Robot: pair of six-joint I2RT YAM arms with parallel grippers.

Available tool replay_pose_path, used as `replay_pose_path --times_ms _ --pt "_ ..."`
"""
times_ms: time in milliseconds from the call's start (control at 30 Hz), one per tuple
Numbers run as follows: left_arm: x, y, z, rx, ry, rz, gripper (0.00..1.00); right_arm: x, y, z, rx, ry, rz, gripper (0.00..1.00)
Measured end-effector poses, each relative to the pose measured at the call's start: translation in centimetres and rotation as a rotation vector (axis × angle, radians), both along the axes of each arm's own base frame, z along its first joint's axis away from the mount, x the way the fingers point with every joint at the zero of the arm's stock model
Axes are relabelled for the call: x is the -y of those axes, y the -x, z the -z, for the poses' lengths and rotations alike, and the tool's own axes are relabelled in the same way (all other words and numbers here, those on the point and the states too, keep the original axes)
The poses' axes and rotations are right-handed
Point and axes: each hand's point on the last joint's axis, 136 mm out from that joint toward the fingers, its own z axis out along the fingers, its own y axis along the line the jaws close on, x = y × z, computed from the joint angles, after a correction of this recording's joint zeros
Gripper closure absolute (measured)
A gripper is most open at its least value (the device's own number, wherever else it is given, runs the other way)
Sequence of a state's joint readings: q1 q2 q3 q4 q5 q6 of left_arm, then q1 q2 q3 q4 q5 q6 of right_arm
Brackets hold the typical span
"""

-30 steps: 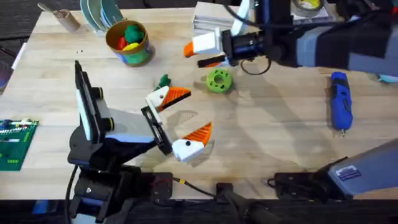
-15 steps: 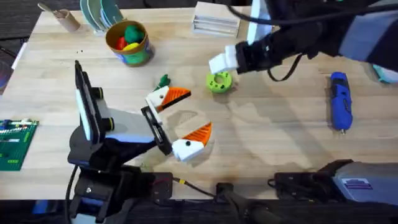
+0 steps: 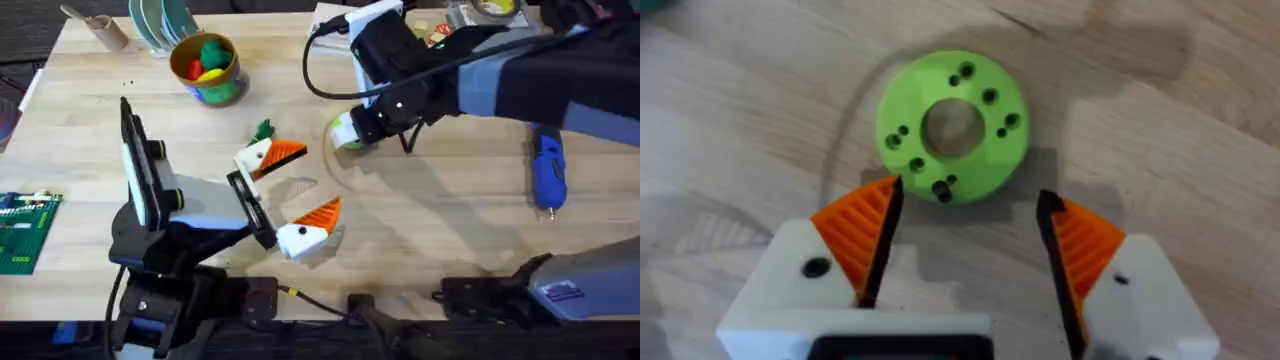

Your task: Pick up the gripper from the table and insert it into the empty holder that is missing its gripper. Then pick up a screw, insert it into the mounting hole, and use the screwdriver to tighten it. Finally, clean up the table by picking up the vegetable and placing it into the bucket.

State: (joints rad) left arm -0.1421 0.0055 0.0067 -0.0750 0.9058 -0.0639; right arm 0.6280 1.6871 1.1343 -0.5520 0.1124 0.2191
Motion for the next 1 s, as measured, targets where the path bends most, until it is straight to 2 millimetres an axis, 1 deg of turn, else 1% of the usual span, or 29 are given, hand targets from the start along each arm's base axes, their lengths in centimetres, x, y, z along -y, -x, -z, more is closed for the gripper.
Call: replay_pose_path --times_ms 33,100,167,200,233,300,400,900,1000 --pt "0.0 0.0 0.0 0.000 0.000 0.000 0.008 0.2 -0.1 0.7 -0.010 0.016 0.022 0.153" --pt "0.0 0.0 0.0 0.000 0.000 0.000 0.008 0.2 -0.1 0.7 -0.006 0.019 0.023 0.164" --pt "0.0 0.0 0.0 0.000 0.000 0.000 0.008 -0.1 -0.2 0.6 0.002 0.014 0.020 0.203" --pt "0.0 0.0 0.0 0.000 0.000 0.000 0.008 -0.3 -0.2 0.6 0.006 0.012 0.017 0.234" --pt "0.0 0.0 0.0 0.000 0.000 0.000 0.008 -0.7 -0.2 0.5 0.015 0.005 0.014 0.337" --pt "0.0 0.0 0.0 0.000 0.000 0.000 0.008 -0.8 -0.1 0.5 0.015 0.003 0.014 0.364" --pt "0.0 0.0 0.0 0.000 0.000 0.000 0.008 -0.9 -0.1 0.5 0.015 0.002 0.013 0.388" --pt "0.0 0.0 0.0 0.000 0.000 0.000 0.008 -1.9 0.3 0.5 0.024 -0.005 -0.013 0.434" --pt "0.0 0.0 0.0 0.000 0.000 0.000 0.008 -1.9 0.3 0.8 0.016 0.001 -0.013 0.474"
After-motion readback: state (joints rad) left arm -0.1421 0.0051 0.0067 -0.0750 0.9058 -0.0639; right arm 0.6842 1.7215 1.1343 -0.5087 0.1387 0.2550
